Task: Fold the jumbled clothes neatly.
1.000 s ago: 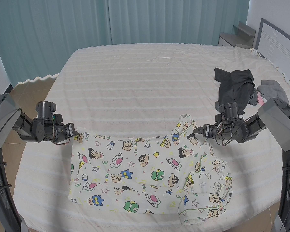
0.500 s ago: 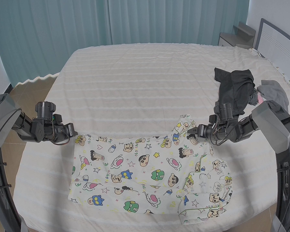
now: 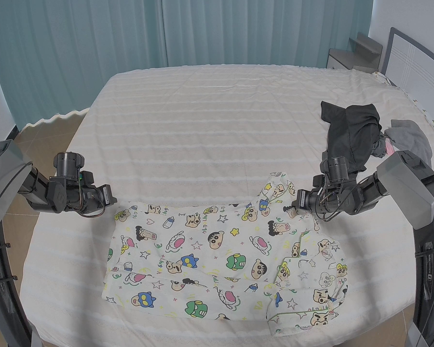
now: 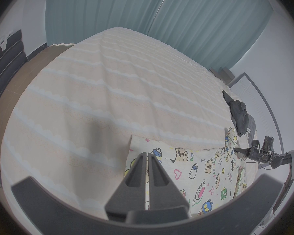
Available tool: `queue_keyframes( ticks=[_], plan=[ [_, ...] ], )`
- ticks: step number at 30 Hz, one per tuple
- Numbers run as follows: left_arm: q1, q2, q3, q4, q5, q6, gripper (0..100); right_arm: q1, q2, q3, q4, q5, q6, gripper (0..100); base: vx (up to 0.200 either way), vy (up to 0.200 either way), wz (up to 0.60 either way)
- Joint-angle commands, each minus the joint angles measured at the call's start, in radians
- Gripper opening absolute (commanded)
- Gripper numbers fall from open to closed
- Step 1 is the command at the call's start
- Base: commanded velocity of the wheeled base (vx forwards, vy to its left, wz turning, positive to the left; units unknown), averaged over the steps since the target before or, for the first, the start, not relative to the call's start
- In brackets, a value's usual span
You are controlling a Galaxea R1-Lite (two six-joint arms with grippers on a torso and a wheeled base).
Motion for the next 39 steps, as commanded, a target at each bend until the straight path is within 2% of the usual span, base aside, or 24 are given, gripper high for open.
queue_keyframes(
  ticks=[1, 7, 13, 14, 22, 27, 39],
  plan=[
    [0.005, 0.018, -0.009, 0.004, 0.001, 0.002, 0, -0.002, -0.032, 0.04, -0.004, 0.0, -0.001, 0, 0.0, 0.0, 0.0],
    [0.002, 0.05, -0.044, 0.067, -0.002, 0.008, 0, 0.004, -0.04, 0.063, -0.006, -0.003, -0.001, 0, 0.0, 0.0, 0.0],
    [0.0, 0.079, -0.081, 0.068, 0.001, 0.0, 0, 0.007, -0.051, 0.077, -0.006, -0.004, -0.001, 0, 0.0, 0.0, 0.0],
    [0.0, 0.084, -0.082, 0.064, -0.001, 0.0, 100, 0.009, -0.051, 0.077, -0.006, -0.004, -0.001, 0, 0.0, 0.0, 0.0],
    [0.005, 0.12, -0.116, 0.062, -0.01, 0.011, 100, 0.015, -0.052, 0.083, -0.007, -0.008, -0.001, 0, 0.0, 0.0, 0.0],
    [0.0, 0.169, -0.134, 0.059, -0.016, 0.031, 100, 0.02, -0.052, 0.104, -0.057, -0.011, -0.001, 0, 0.0, 0.0, 0.0],
    [-0.061, 0.2, -0.165, 0.059, -0.045, 0.0, 100, 0.021, -0.051, 0.112, -0.076, -0.014, 0.001, 0, 0.0, 0.0, 0.0]
  ],
)
